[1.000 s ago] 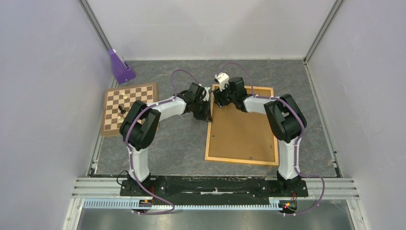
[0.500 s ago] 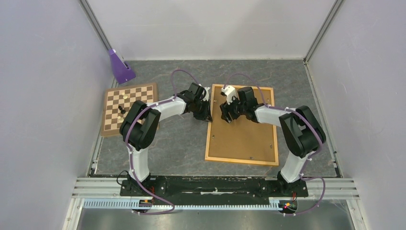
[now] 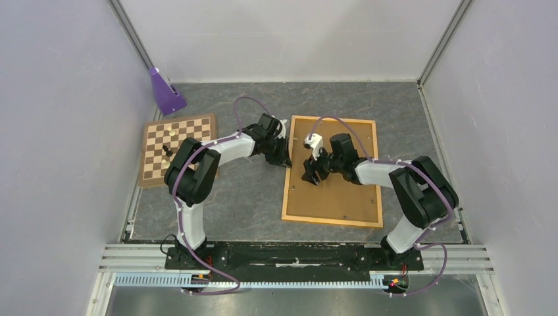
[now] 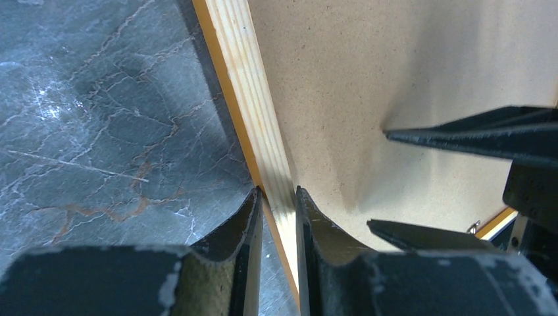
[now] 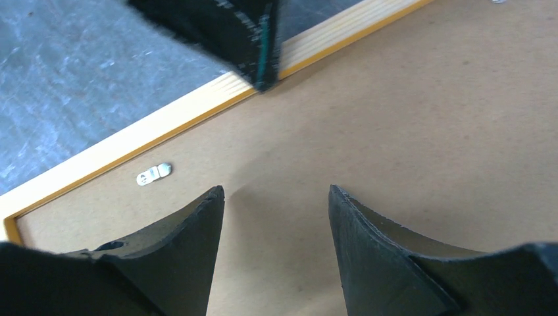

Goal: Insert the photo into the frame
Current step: Install the photo frame at the center of the board.

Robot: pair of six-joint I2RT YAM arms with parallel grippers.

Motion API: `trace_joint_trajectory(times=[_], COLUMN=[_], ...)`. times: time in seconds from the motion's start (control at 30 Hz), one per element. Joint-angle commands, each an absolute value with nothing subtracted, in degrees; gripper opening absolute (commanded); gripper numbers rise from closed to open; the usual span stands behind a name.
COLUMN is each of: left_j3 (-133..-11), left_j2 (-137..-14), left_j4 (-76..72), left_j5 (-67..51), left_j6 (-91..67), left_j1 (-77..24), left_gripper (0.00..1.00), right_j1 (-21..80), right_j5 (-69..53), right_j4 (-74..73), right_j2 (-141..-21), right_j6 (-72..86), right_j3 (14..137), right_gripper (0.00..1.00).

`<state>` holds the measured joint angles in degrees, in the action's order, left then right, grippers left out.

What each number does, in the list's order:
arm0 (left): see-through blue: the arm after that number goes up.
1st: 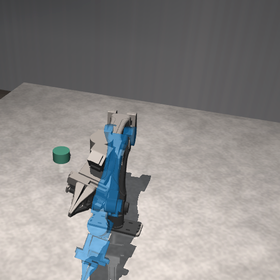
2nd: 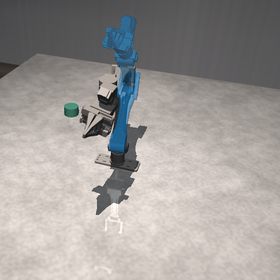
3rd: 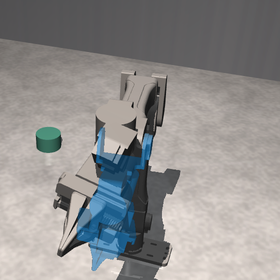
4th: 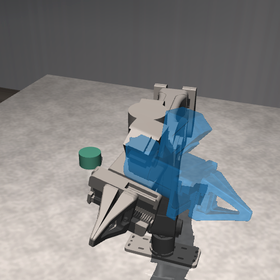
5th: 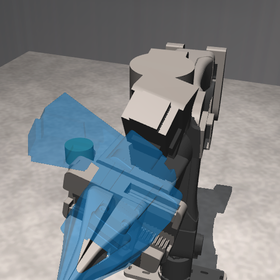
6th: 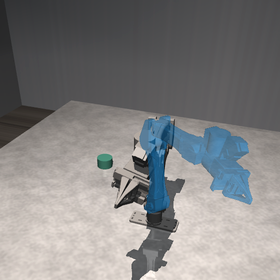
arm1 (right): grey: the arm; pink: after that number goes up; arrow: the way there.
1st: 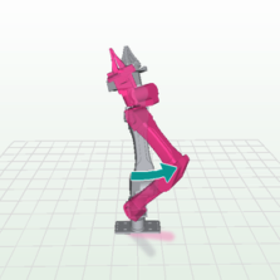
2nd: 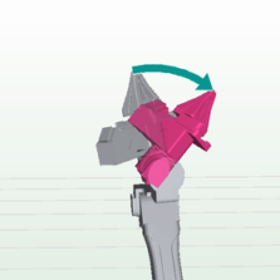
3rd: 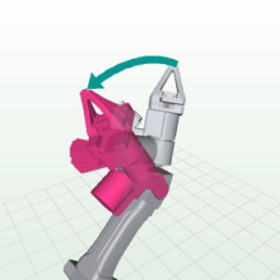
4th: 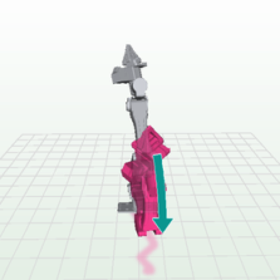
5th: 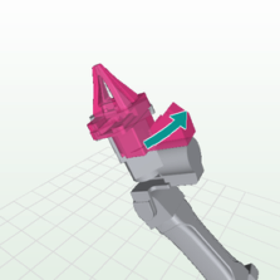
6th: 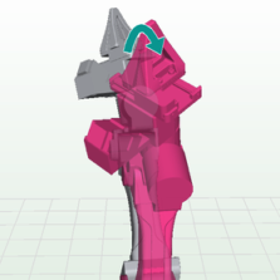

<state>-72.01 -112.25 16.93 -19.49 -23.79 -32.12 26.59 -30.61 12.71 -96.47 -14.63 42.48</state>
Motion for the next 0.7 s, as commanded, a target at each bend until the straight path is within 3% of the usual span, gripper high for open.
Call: trace_joint_trajectory(times=[0.0,0.67], left_j3=[-71.1,-70.8], left_j2=[-113.0,-112.0], left_j4=[16.8,15.7], left_j5=[-21.3,-22.9], left_j6=[-24.8,-23.9], left_j1=[-31.2,-31.1], left_gripper=[0.02,0.02], right_j1=[29.1,39.1], right_j5=[-31.5,-17.7], right_j4=[14.7,17.0], right_j2=[-93.3,-93.2], right_j6=[-16.3,-22.9], right_j3=[38.9,36.7], right_gripper=[0.62,0.59])
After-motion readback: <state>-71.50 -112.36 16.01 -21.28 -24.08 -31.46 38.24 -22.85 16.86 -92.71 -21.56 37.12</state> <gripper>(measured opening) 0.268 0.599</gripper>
